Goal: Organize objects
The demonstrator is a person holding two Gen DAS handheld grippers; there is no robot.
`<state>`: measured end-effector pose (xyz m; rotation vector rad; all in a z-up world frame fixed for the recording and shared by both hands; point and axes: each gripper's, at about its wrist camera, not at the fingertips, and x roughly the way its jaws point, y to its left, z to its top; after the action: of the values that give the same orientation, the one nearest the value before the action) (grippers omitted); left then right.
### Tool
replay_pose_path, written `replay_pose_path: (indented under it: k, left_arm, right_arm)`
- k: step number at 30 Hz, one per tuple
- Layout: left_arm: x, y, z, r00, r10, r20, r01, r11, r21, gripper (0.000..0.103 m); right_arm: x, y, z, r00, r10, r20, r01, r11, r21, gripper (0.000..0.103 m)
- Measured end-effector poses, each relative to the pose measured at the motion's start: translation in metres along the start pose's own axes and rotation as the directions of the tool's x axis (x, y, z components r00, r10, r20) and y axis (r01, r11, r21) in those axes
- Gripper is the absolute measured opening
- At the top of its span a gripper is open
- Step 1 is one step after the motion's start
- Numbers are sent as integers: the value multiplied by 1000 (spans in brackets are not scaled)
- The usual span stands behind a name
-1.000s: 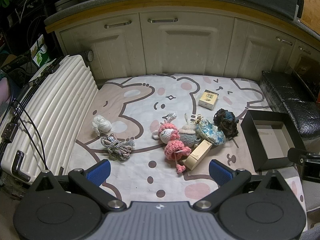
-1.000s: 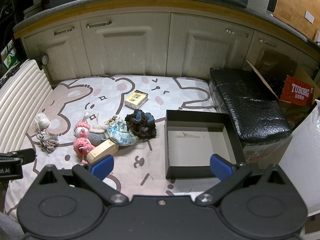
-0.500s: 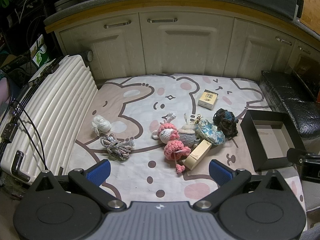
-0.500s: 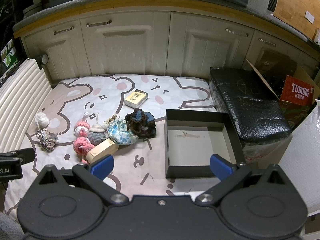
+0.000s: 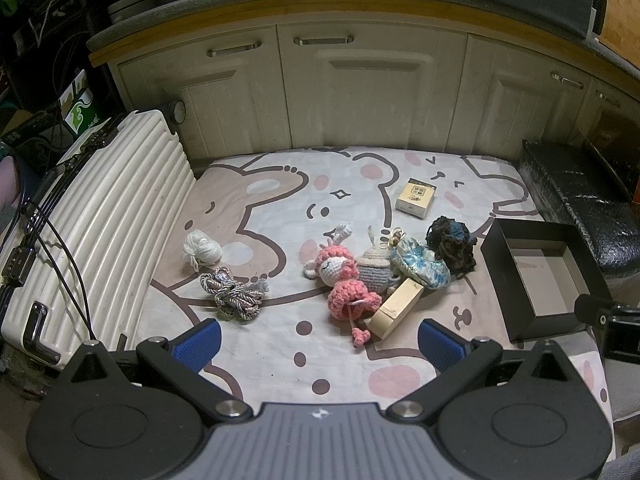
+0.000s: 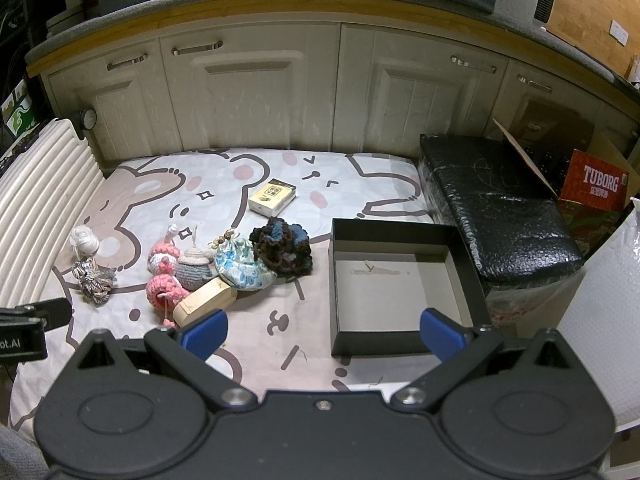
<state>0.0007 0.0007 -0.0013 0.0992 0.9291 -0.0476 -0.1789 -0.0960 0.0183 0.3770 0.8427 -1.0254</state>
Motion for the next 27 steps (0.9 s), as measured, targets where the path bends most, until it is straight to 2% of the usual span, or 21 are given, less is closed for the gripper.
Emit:
replay_pose_path:
  k: [16,21,27]
  left_arm:
    - [0,-2,-1,1000,-22,7,22,1000,22,103]
    - [-8,-8,-7,998,-9,55,8,1000,18,103]
    - [-29,1,6,992,-62,105,63,998,-1,103]
  right_arm:
    - [0,0,1,1000,-2,-4,2,1000,5,103]
    - [-3,0,1,1000,9,16,-9,1000,15,103]
    - [-17,0,3,996,44,79,-47,998,30,103]
